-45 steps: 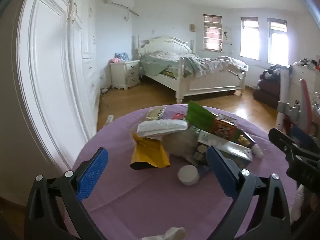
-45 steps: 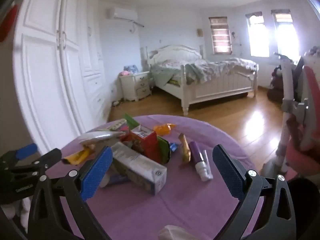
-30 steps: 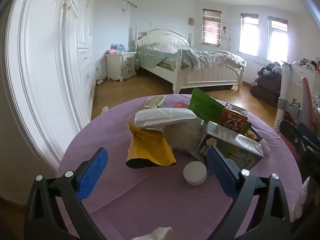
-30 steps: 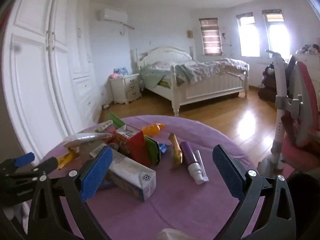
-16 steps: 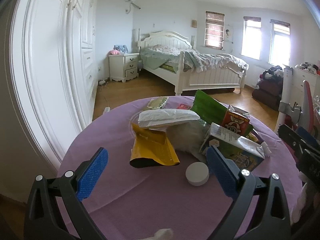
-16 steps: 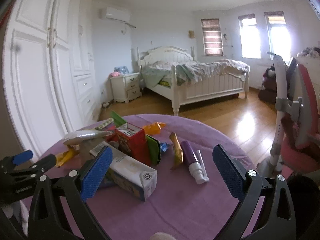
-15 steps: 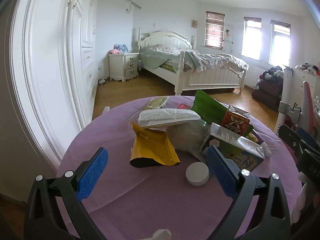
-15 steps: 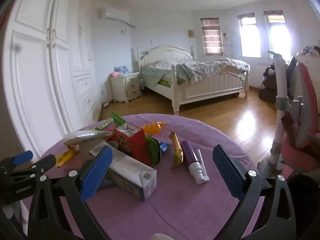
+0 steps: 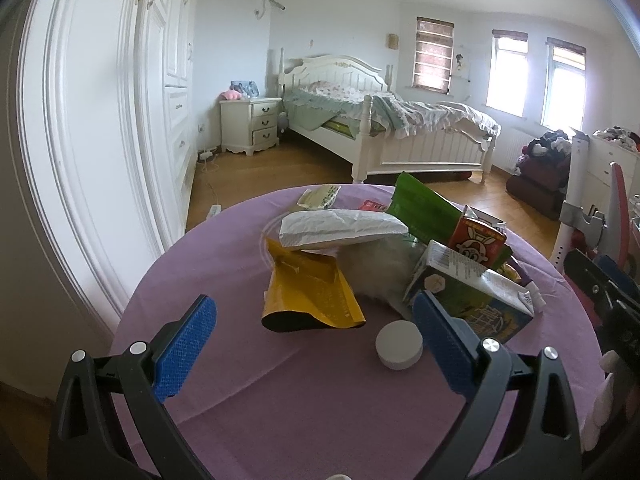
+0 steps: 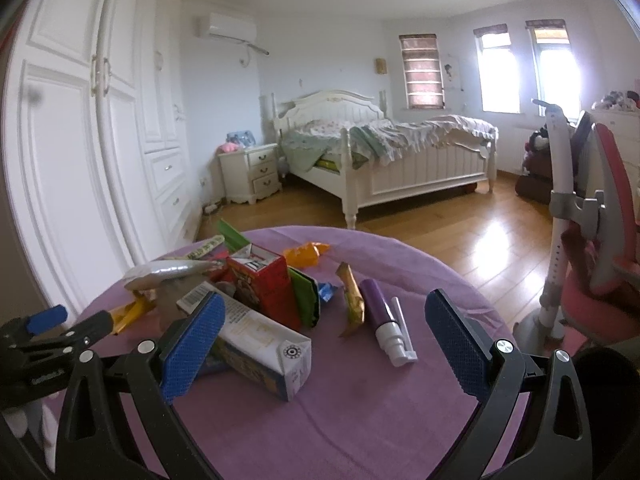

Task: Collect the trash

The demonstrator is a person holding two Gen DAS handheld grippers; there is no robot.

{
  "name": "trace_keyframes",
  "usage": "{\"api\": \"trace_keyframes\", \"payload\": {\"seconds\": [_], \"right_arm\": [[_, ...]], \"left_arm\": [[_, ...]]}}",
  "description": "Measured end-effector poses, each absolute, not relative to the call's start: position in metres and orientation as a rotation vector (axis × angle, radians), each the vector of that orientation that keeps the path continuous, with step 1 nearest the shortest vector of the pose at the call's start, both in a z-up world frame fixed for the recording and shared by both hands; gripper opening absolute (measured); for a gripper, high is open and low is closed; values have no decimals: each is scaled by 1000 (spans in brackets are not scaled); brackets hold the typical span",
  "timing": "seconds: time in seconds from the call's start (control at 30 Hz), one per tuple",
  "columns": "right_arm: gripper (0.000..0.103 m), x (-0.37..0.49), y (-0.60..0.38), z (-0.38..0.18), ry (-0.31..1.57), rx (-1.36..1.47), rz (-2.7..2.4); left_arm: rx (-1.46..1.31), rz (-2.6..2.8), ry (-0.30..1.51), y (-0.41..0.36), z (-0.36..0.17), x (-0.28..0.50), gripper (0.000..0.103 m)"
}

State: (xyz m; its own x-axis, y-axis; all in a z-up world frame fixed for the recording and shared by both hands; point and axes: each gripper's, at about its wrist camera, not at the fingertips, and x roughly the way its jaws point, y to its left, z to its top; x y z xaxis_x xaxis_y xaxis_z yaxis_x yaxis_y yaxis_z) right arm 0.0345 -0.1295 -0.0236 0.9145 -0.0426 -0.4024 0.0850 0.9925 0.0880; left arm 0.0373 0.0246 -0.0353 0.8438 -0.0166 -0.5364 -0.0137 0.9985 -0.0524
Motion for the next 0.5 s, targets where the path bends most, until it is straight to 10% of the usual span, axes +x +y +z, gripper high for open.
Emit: {"api": "trace_keyframes", "payload": {"seconds": [0.5], "right_arm": [[99, 34, -129, -23, 413, 111, -68]], "left_arm": [[-61, 4, 586, 25, -37, 40, 98]]}}
